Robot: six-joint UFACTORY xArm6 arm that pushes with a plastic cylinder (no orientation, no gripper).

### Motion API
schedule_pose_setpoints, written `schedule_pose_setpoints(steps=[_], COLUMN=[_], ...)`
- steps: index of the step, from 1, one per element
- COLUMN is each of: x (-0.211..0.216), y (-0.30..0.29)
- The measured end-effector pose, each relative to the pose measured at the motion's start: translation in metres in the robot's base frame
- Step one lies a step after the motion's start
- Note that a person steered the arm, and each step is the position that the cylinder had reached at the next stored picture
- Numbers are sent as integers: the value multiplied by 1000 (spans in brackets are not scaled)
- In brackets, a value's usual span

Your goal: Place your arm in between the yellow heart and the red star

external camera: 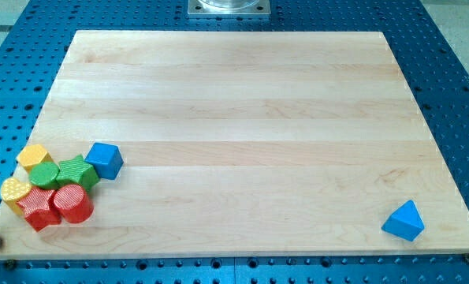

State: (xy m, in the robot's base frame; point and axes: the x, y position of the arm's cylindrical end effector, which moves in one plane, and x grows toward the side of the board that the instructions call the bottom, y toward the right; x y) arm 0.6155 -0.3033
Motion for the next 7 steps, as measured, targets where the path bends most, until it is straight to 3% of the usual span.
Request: schedule_pose_setpoints(steps=[3,5,7], x=[-34,-36,-43], y=[0,26,13])
